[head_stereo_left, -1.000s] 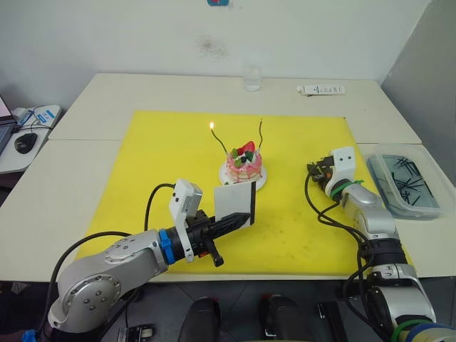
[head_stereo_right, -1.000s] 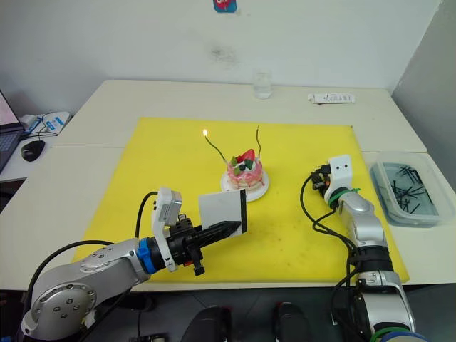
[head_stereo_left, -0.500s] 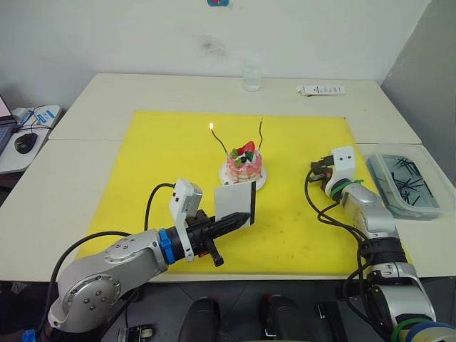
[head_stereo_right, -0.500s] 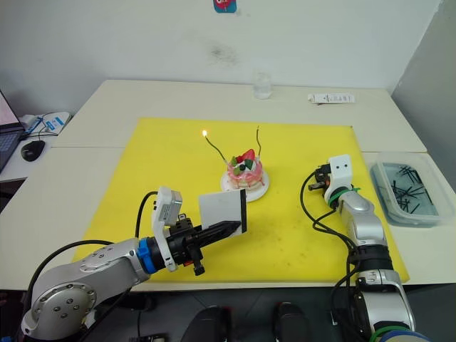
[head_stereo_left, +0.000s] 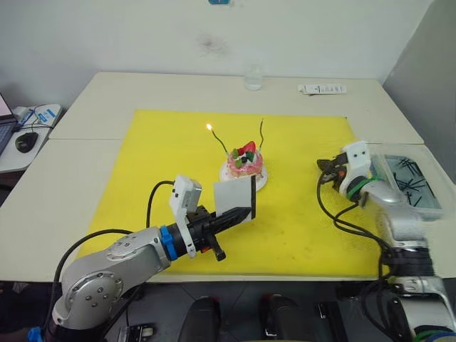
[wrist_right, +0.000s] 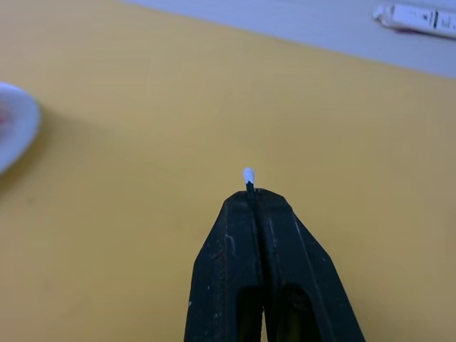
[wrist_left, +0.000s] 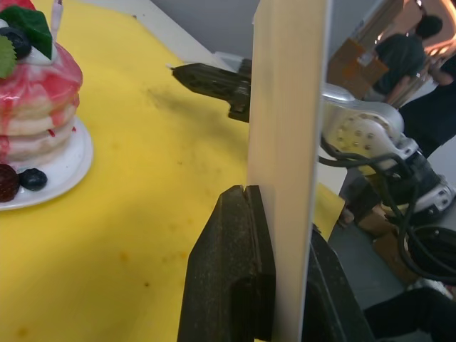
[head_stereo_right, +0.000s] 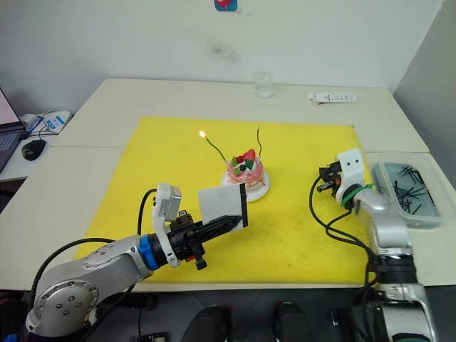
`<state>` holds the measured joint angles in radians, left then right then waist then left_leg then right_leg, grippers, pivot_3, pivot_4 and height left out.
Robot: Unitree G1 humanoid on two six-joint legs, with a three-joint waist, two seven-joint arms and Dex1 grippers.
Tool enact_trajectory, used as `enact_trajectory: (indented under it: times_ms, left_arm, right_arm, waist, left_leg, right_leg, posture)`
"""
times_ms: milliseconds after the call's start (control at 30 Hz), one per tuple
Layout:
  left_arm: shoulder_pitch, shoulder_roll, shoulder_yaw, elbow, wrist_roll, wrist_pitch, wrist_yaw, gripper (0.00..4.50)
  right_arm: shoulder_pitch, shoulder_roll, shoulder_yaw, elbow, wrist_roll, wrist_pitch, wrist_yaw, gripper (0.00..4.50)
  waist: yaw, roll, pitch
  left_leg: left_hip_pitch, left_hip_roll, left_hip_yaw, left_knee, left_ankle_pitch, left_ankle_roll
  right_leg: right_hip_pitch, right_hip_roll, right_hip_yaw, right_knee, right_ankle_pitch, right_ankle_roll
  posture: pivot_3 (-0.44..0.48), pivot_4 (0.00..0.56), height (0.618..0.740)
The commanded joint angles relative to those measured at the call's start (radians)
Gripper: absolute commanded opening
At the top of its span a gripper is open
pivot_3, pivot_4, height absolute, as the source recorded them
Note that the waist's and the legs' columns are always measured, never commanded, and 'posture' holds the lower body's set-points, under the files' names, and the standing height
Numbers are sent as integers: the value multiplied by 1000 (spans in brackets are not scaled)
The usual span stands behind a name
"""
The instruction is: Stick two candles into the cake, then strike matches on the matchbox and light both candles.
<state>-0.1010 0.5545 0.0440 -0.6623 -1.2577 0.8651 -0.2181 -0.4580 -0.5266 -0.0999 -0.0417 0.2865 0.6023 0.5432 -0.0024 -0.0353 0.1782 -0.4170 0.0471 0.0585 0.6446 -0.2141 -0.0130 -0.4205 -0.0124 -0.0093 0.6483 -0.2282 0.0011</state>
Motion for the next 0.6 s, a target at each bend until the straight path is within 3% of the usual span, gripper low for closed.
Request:
enact_trajectory:
  times_ms: [33,433,600]
  left_arm:
    - [-7,-22,18,15,-53,-4,45,0]
    - [-54,-59,11,89,-83,-4,107,0]
    - [-73,-80,2,110,-93,3,123,0]
  right_arm:
    - [-20,-55,-12,-160,101,115,84,31]
    - [12,-246,137,-413,57,15,288,31]
    - [-14,-243,216,-473,24,-33,305,31]
  waist:
    - [-1,0,0]
    - [1,0,0]
    - [1,0,0]
  left_leg:
    - [0,0,0,0,0,0]
    - [0,-1,0,0,0,0]
    - [0,-1,-1,0,0,0]
  right_leg:
    - [0,0,0,0,0,0]
    - [0,0,0,-1,0,0]
    - [0,0,-1,-1,0,-1]
  posture:
    - [0,150,740]
    - [0,150,740]
    - [0,150,740]
